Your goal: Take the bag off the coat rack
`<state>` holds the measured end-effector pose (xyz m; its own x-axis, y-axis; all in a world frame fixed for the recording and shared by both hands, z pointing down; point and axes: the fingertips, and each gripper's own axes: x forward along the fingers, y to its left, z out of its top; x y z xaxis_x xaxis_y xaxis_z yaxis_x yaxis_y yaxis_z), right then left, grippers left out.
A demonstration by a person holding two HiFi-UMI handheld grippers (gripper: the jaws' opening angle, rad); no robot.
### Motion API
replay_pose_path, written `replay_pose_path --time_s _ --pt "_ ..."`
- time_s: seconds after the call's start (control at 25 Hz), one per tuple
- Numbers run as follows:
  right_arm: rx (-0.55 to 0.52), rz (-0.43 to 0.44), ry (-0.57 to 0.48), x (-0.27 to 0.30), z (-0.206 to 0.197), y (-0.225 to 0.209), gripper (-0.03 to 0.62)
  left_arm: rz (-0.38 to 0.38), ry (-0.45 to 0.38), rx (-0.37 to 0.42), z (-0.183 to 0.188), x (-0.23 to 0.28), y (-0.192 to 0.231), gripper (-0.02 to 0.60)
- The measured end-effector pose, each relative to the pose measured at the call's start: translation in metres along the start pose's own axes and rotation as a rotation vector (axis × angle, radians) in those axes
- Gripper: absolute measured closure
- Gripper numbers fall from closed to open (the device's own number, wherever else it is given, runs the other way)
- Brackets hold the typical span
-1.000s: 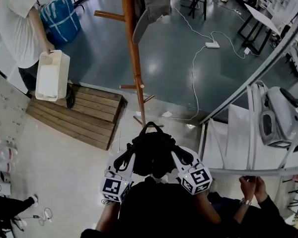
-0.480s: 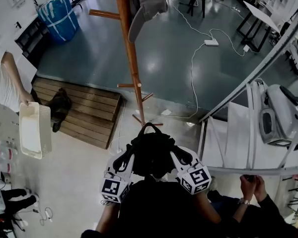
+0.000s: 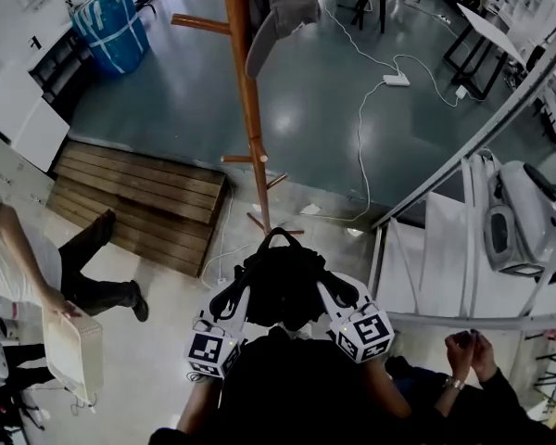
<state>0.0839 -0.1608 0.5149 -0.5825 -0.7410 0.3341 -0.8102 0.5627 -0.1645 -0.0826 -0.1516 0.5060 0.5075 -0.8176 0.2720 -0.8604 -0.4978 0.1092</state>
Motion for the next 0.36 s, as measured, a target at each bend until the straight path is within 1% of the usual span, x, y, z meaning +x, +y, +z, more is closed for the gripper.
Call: replay_pose_path --time_s 0.2,0.36 --pt "0.002 0.001 0.0 0.0011 0.0004 0.0019 0.516 -0.018 -0.011 0.01 -0.0046 -0.0003 0.0011 0.505" --pt "0.003 0.0 0.0 0.0012 0.0011 0.0017 0.516 -0.013 -0.003 -0.007 -0.0031 -0.0007 0.0015 0.505"
